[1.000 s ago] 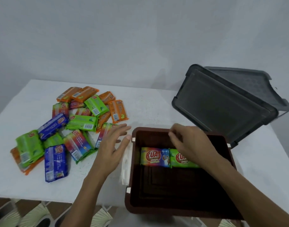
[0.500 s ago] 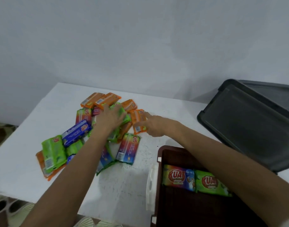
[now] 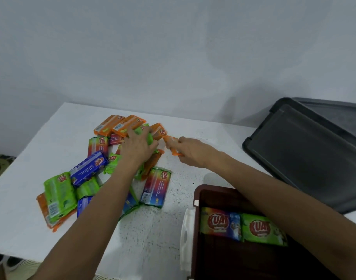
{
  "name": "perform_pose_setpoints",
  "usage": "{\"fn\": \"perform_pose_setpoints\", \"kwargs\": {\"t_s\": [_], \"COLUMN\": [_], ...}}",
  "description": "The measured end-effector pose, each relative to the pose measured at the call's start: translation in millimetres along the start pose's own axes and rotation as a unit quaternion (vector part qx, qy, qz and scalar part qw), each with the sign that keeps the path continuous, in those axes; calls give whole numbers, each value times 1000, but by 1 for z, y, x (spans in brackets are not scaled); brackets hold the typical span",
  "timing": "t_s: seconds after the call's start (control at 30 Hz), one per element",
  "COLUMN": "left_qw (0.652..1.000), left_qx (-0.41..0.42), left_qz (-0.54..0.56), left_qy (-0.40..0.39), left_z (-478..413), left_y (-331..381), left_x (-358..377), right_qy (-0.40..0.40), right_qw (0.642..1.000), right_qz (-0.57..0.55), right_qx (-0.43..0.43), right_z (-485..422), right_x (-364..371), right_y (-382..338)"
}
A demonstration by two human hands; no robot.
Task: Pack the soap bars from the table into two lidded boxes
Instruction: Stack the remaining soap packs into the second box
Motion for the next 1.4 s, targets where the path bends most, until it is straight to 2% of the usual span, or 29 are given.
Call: {"fn": "perform_pose_setpoints", "kwargs": {"t_s": [0.1, 0.17, 0.33, 0.43, 0.53, 0.67, 0.83, 0.93, 1.03, 1.07, 1.17, 1.4], "left_qw": [992, 974, 902, 852, 814, 798, 784, 780, 798, 805, 814, 826], "left_qx": [7, 24, 66, 73, 79, 88, 72, 45, 44, 44, 36, 28], "left_qz": [123, 219, 422, 515, 574, 594, 617, 625, 601, 592, 580, 564], "left_qy": [27, 45, 62, 57, 54, 45, 13, -3, -3, -2, 0, 0], "left_z": [12, 25, 72, 106, 140, 173, 195, 201, 205, 205, 204, 207], "left_y": [13, 23, 56, 78, 97, 111, 110, 105, 99, 97, 93, 88], "left_x": [-17, -32, -79, -100, -112, -108, -86, -71, -62, -59, -52, -49], "right_qy": [91, 151, 231, 258, 267, 237, 166, 103, 58, 46, 27, 46], "right_qw": [993, 979, 918, 882, 848, 810, 798, 806, 819, 835, 928, 966], "right_qz": [-66, -128, -286, -360, -432, -505, -535, -534, -514, -488, -292, -118], "right_qx": [36, 50, 145, 159, 154, 182, 222, 235, 248, 248, 230, 224], "right_z": [24, 51, 139, 188, 229, 265, 277, 271, 263, 259, 249, 249], "right_x": [-31, -54, -86, -97, -103, -87, -38, -6, 13, 18, 27, 16], "right_y": [7, 9, 12, 6, -2, -7, -3, -2, -4, -3, 1, -6]}}
Point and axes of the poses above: each hand's wrist, its own z-axis away from the middle knuckle, its own x-axis out of the palm, y = z × x, the point moved 7 cm from there along -z, towards the middle knuckle, and after that the axes turned 8 degrees about y, right-handed, at the moved point
